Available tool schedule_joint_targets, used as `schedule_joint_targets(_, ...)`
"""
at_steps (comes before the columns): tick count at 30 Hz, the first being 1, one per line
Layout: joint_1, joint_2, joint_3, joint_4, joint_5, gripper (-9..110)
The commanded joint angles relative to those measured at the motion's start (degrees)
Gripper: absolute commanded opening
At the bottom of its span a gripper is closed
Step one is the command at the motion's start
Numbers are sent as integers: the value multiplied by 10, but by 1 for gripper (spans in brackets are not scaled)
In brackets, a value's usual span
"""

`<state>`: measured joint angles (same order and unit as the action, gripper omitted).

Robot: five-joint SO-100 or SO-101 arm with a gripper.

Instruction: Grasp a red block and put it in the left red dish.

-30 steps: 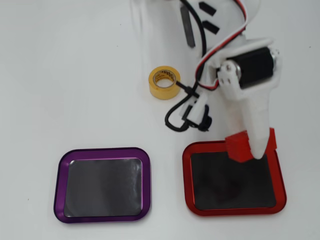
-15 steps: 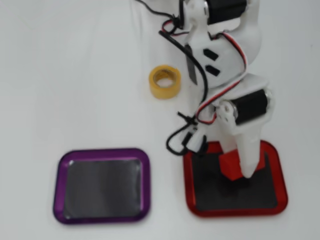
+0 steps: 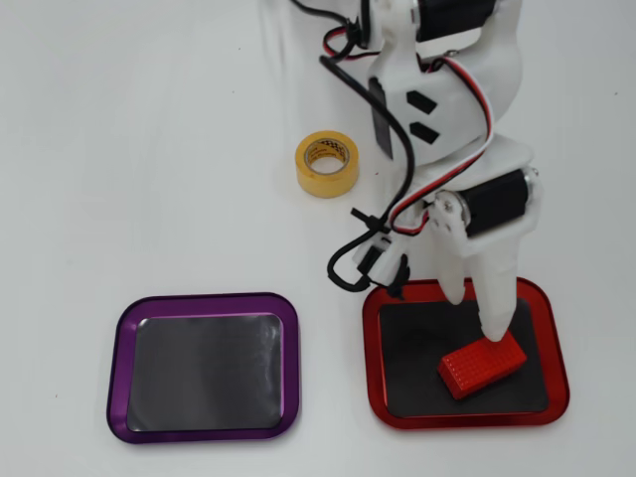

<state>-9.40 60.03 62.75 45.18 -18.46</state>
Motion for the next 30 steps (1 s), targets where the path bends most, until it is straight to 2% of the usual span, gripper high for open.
schedule_joint_targets(1, -2, 73, -46, 54, -3, 16)
schedule_joint_targets(8, 0, 179, -127, 222, 1, 19)
schedule_joint_targets(13, 4, 267, -128, 308, 6, 21)
schedule_joint_targets(15, 4, 298, -120, 336, 38, 21)
schedule_joint_targets(22, 5, 420, -18, 422, 61, 21)
schedule_joint_targets(30, 74, 640, 221, 417, 98, 21)
